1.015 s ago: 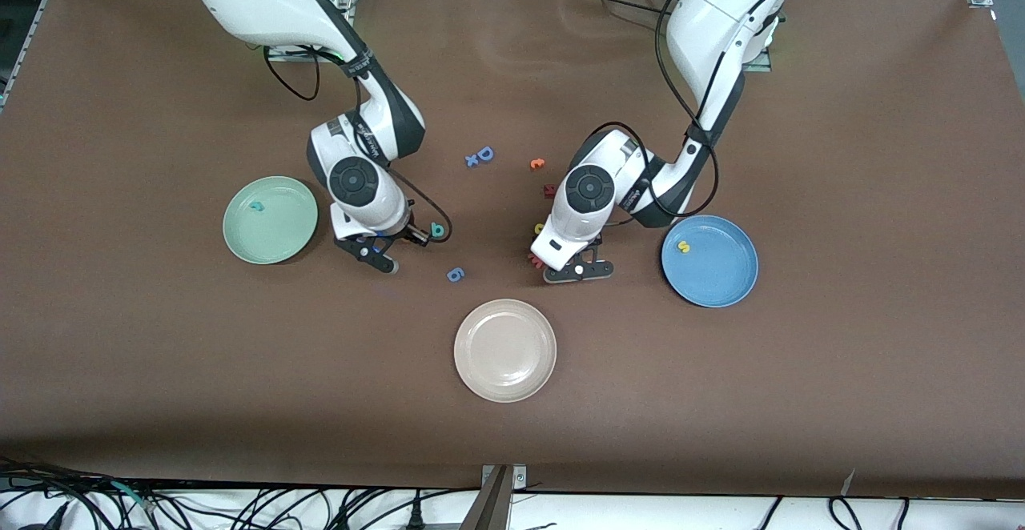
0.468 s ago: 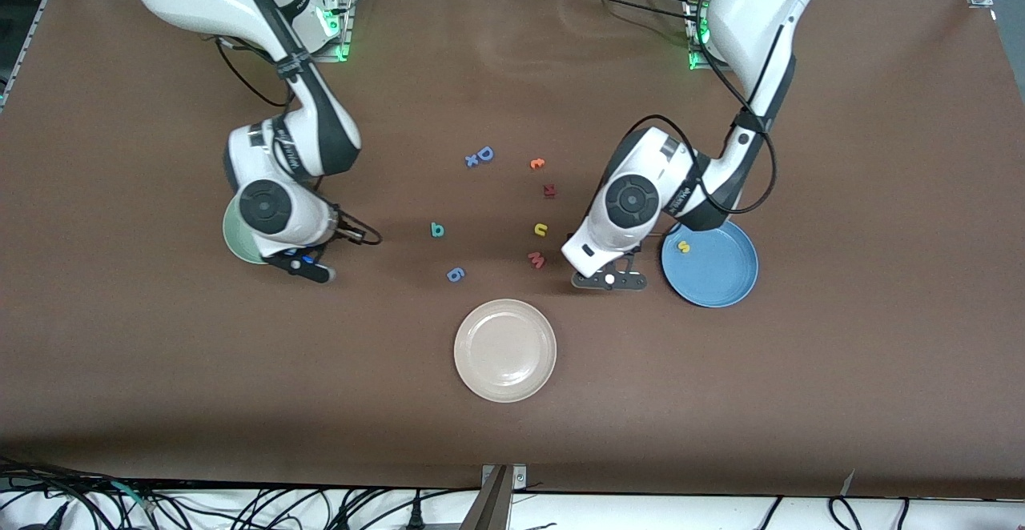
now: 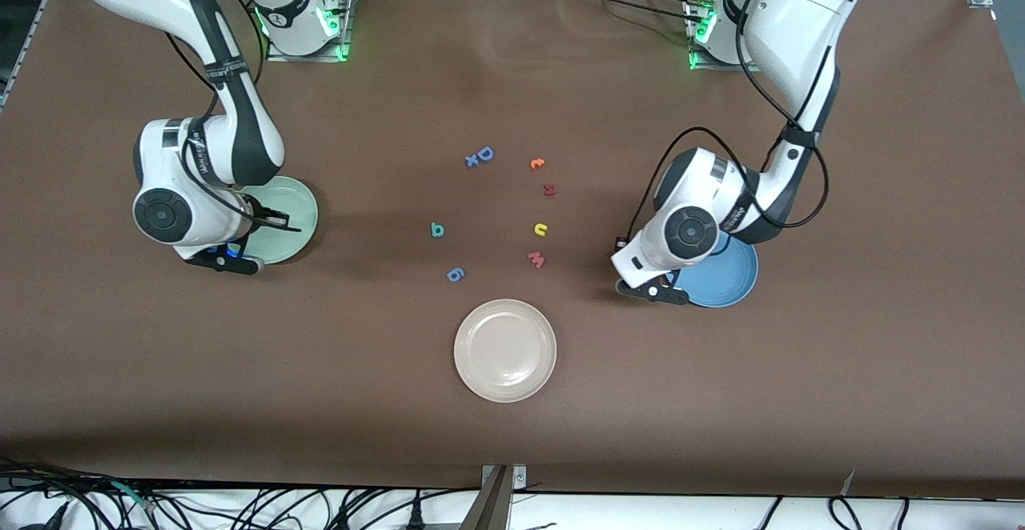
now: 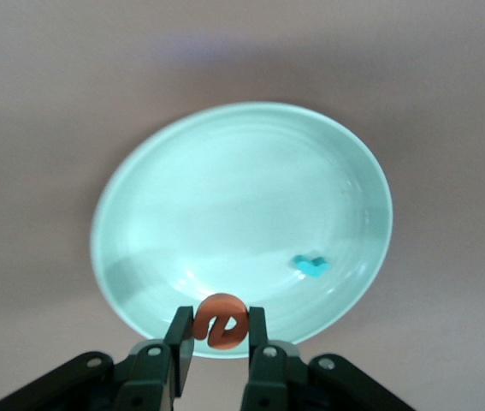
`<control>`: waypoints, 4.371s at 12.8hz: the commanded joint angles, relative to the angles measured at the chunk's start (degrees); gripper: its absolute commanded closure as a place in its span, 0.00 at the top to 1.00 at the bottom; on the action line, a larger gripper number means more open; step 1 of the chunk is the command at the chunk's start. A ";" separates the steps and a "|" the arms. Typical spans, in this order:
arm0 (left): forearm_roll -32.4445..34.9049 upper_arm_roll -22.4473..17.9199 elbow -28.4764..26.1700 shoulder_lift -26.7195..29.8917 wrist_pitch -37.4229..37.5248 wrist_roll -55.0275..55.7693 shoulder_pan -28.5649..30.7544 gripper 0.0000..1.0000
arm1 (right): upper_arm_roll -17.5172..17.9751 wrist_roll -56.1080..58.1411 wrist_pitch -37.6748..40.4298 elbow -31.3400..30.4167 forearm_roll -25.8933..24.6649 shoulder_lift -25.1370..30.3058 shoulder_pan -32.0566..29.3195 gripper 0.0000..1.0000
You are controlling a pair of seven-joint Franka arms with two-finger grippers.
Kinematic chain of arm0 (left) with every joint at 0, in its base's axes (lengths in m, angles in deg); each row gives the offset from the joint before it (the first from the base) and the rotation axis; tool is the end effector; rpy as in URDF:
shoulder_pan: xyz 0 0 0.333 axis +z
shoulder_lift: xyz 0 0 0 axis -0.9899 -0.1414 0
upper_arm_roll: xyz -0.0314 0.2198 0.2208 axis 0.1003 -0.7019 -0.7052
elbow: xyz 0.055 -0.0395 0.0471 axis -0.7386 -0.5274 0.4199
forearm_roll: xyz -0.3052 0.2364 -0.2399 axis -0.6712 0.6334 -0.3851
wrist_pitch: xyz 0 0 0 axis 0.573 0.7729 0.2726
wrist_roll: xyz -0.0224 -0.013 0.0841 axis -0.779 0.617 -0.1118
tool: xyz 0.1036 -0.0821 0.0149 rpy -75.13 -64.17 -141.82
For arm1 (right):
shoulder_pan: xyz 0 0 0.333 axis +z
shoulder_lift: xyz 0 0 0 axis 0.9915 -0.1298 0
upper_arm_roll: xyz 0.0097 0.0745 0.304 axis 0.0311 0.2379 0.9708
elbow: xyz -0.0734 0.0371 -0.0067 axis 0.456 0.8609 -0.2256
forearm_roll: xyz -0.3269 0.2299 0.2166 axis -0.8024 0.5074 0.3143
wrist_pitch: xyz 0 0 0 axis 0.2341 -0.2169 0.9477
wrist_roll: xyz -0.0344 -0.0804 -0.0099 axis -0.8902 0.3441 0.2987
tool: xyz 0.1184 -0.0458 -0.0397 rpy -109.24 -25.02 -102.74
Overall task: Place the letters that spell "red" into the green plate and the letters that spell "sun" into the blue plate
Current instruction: 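Place the orange letter on the green plate while the left gripper places u, then reach the right gripper to the teal q while the left gripper reaches yellow u, then grasp the teal q with the right gripper while the left gripper grasps yellow u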
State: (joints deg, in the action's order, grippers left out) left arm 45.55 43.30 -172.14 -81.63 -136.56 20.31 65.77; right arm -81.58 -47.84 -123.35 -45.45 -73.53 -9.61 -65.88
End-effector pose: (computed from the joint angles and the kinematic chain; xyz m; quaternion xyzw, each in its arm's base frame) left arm 0.6408 -0.2680 0.1480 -0.9883 0.1021 0.1131 0.0056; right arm 0.6028 0.0511 0.1759 0.9772 -0.0786 -0.1815 0.0776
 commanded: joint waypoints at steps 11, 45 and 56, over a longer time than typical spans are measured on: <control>-0.08 0.22 -10.21 3.17 -10.06 -25.38 10.74 0.12 | -0.11 9.40 -9.50 -8.59 2.01 -2.96 -3.04 0.66; 3.88 8.48 -1.34 -6.76 -20.72 13.63 -10.35 0.95 | 16.32 -38.94 -30.33 4.60 6.14 -13.42 12.96 0.62; 4.05 8.31 -1.25 -6.86 -21.17 13.02 -10.26 0.00 | 15.89 -37.45 -26.92 4.68 6.14 -11.41 12.26 0.24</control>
State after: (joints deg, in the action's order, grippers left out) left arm 48.09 52.14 -173.78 -88.31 -158.03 33.05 55.59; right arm -65.18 -86.51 -152.90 -41.39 -68.22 -21.61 -53.39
